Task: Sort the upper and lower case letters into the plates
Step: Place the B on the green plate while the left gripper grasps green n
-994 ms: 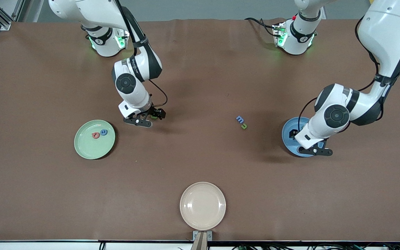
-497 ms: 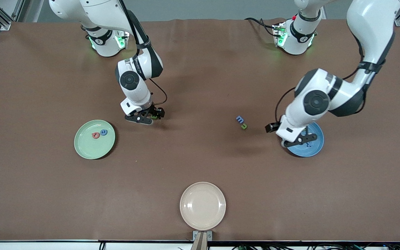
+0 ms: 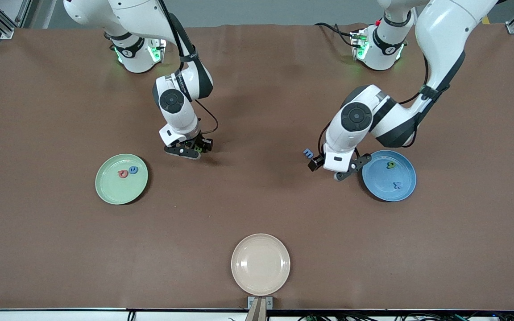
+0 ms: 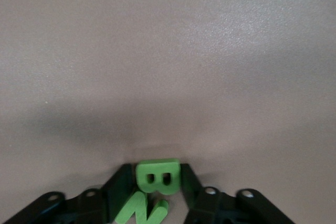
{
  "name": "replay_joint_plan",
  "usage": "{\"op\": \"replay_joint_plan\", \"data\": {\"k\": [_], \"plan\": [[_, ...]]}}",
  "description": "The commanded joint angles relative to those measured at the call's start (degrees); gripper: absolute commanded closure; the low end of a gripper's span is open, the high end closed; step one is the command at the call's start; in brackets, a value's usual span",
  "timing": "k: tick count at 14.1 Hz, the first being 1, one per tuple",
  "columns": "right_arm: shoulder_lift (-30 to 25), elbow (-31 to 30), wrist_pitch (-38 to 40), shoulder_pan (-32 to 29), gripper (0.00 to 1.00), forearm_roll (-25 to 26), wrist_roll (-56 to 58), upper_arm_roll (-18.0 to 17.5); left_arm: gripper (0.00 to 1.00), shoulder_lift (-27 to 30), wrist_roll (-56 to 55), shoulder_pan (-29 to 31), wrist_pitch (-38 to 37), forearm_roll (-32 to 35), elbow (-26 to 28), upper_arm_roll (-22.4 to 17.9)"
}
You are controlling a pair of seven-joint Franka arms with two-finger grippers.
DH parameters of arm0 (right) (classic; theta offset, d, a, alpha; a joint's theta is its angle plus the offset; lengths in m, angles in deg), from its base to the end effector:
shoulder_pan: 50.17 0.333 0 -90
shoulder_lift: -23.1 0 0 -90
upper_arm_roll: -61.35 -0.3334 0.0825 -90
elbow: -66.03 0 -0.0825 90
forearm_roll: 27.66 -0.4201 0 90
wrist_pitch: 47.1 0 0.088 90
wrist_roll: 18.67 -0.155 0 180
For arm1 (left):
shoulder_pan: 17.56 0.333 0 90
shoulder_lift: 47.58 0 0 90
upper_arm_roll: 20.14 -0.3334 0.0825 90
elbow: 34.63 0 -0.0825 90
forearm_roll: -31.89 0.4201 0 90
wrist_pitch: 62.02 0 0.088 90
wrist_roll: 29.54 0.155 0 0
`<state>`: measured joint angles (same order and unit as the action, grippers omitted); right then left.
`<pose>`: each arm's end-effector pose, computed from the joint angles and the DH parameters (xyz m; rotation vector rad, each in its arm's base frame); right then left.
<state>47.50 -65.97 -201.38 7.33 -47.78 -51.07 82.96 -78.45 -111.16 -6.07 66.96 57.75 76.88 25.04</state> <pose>0.4545 0.3022 0.1099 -3.1143 0.3516 -0.0186 0.5510 -0.3282 0.2133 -2.9895 -0.9281 0.0722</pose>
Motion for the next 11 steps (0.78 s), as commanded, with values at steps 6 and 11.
{"op": "replay_joint_plan", "data": {"k": [6, 11], "plan": [[-1.63, -0.45, 3.02, -1.6, 0.99, -1.5, 4.34, 2.64, 0.0, -5.86, -7.4, -3.31, 4.08, 5.86, 0.55, -1.59], [-4.71, 4.54, 15.73, -3.02, 0.99, -1.33, 21.3, 15.02, 0.0, -8.24, -11.19, -3.22, 7.32, 9.56, 1.69, -2.46]]}}
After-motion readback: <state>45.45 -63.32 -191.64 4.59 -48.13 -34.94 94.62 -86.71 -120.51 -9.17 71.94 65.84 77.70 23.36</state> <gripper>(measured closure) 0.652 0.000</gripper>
